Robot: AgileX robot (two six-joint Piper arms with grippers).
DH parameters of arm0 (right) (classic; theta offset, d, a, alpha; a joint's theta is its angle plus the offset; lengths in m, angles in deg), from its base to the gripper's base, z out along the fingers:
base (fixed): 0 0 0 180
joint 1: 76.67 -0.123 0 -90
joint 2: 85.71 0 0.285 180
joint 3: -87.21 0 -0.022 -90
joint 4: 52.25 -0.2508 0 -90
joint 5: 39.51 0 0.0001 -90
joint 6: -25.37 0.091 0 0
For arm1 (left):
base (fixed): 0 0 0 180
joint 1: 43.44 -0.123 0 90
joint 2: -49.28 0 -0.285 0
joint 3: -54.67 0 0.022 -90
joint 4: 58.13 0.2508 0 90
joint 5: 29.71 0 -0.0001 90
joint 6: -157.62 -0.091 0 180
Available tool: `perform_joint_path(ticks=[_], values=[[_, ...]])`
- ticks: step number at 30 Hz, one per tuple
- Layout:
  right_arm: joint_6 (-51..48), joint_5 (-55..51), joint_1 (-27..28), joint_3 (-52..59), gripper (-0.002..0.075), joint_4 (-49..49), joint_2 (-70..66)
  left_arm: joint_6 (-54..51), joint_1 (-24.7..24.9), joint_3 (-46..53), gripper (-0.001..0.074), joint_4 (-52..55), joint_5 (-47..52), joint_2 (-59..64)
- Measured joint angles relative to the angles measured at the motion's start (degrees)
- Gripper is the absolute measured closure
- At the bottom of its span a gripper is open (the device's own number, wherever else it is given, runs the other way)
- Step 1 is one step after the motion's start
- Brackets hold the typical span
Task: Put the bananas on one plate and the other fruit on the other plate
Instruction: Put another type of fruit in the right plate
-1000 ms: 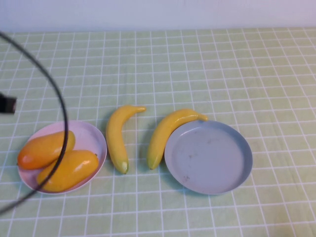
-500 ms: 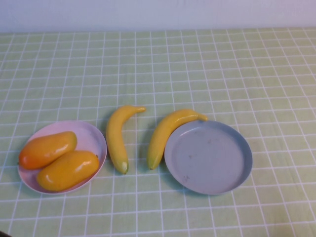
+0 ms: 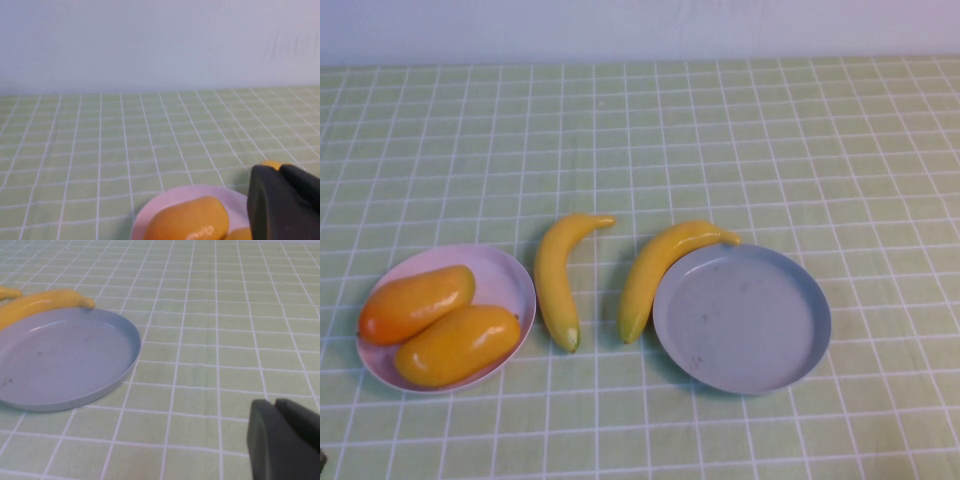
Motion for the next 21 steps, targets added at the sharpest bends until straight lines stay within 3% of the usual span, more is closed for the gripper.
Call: perform_joint_path(ticks=[5, 9, 15, 21], values=[[0.0, 0.0, 0.0, 0.0, 0.0741, 0.0, 0.0, -0.2, 0.0, 10.0, 0.0737, -0.2, -16.5, -3.1], [0.0, 0.0, 0.0, 0.0, 0.0741, 0.0, 0.0, -0.2, -0.3, 14.3, 0.0737, -0.3, -19.8, -7.2], [0.0, 0.0, 0.0, 0.0, 0.0741, 0.0, 0.0, -0.1, -3.6, 16.4, 0.0737, -0.3, -16.0, -13.7], [0.0, 0.0, 0.0, 0.0, 0.0741, 0.0, 0.0, 0.8, -4.0, 16.4, 0.0737, 0.4, -3.0, -14.3]])
